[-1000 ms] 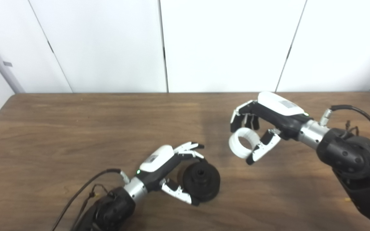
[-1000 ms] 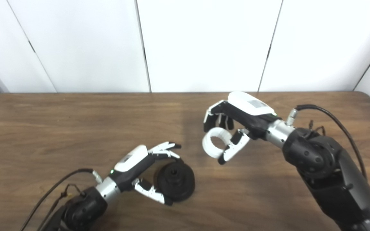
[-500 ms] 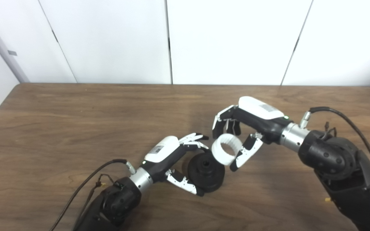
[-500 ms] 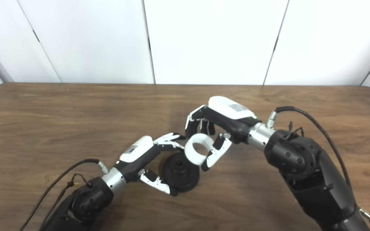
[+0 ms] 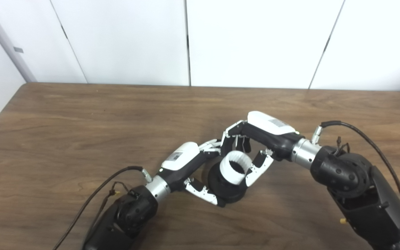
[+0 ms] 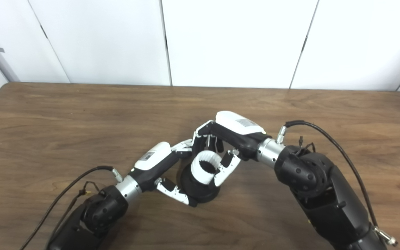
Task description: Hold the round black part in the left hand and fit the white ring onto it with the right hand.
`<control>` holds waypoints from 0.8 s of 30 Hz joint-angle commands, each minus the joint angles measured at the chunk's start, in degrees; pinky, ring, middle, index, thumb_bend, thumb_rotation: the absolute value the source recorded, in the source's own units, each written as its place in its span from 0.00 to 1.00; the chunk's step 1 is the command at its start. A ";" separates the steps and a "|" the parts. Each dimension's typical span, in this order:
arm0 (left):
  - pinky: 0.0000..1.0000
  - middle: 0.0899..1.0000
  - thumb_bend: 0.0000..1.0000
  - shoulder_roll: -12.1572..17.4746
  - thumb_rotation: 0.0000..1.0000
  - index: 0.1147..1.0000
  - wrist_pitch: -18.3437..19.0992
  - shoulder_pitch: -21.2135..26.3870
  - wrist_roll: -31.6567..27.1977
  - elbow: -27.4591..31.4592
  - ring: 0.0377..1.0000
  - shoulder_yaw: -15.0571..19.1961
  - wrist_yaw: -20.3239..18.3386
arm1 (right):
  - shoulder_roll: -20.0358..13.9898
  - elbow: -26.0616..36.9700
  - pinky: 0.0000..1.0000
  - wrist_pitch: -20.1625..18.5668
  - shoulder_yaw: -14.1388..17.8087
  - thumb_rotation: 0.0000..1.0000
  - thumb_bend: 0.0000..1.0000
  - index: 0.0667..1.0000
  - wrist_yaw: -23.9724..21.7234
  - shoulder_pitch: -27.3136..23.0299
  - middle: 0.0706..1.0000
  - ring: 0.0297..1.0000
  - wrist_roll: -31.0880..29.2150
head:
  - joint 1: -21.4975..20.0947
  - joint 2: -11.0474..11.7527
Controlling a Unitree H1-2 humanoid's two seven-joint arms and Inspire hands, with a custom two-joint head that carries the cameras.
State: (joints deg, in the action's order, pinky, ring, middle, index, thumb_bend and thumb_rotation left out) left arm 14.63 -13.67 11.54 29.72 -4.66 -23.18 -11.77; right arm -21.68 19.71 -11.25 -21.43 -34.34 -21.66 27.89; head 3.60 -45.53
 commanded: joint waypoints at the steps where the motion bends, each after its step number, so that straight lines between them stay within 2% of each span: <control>1: 0.81 0.91 0.52 0.21 0.07 0.42 3.35 -0.83 1.64 -1.31 0.96 -1.61 -3.03 | 0.65 0.24 0.36 1.15 0.19 0.00 0.52 0.47 1.03 -1.75 0.45 0.39 -0.04 | 0.00 -0.11; 6: 0.81 0.91 0.52 0.15 0.07 0.42 3.77 -0.84 1.33 -1.10 0.96 -1.58 -3.21 | 1.44 -0.36 0.36 0.59 -0.37 0.00 0.52 0.47 0.64 -1.66 0.45 0.39 0.16 | -0.09 -0.25; 24: 0.82 0.91 0.52 -0.02 0.07 0.42 3.94 -0.60 1.02 -0.95 0.95 -1.85 -3.17 | 2.37 -5.76 0.36 4.38 -1.66 0.00 0.52 0.47 2.77 -0.43 0.45 0.39 0.05 | 0.36 -0.58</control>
State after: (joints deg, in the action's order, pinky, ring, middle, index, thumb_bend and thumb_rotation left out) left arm 14.63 -12.39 11.65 29.76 -4.39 -23.33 -11.76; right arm -19.93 15.00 -8.05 -22.27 -32.29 -21.51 27.10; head 3.96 -46.05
